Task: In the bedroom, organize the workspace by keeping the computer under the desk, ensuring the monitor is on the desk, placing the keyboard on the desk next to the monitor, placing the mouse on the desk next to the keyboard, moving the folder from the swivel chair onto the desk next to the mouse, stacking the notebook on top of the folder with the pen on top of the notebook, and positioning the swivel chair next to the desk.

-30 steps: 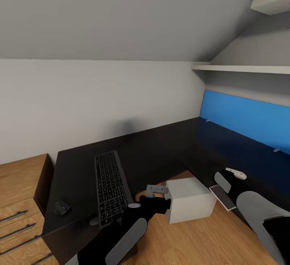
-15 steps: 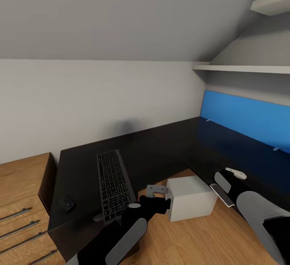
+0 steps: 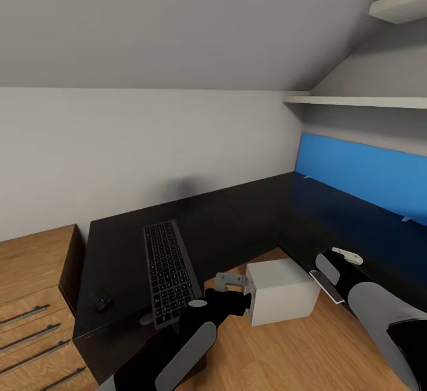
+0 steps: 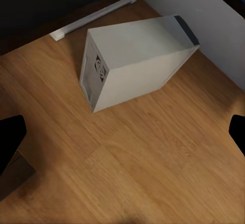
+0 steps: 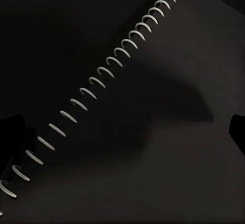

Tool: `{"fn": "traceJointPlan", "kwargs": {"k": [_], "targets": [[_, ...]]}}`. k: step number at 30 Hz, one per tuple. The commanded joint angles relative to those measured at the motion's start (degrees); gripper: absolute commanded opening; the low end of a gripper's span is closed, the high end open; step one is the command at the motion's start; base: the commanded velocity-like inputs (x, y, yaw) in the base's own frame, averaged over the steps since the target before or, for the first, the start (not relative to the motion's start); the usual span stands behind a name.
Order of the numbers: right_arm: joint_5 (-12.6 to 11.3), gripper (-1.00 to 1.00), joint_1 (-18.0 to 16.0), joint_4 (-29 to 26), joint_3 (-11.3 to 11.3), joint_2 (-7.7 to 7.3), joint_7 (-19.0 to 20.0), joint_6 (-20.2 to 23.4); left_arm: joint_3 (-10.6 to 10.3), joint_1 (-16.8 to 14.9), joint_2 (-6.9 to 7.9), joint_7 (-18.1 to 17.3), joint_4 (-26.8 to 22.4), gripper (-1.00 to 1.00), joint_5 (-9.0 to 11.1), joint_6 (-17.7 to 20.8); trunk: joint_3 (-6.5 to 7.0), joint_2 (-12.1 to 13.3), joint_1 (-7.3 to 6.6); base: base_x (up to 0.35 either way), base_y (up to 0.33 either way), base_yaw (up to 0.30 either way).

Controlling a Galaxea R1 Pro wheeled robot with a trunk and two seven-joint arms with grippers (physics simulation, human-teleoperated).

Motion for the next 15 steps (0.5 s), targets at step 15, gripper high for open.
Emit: {"fn": "traceJointPlan", "kwargs": {"k": [15], "targets": [[-0.3, 1.0, 0.0, -0.1, 0.6, 0.0, -0.3, 0.4, 0.1, -0.1, 0.0, 0.6, -2.6, 1.0, 0.6, 0.0, -0.78, -1.6, 0.88, 0.0, 0.0, 0.0]]}}
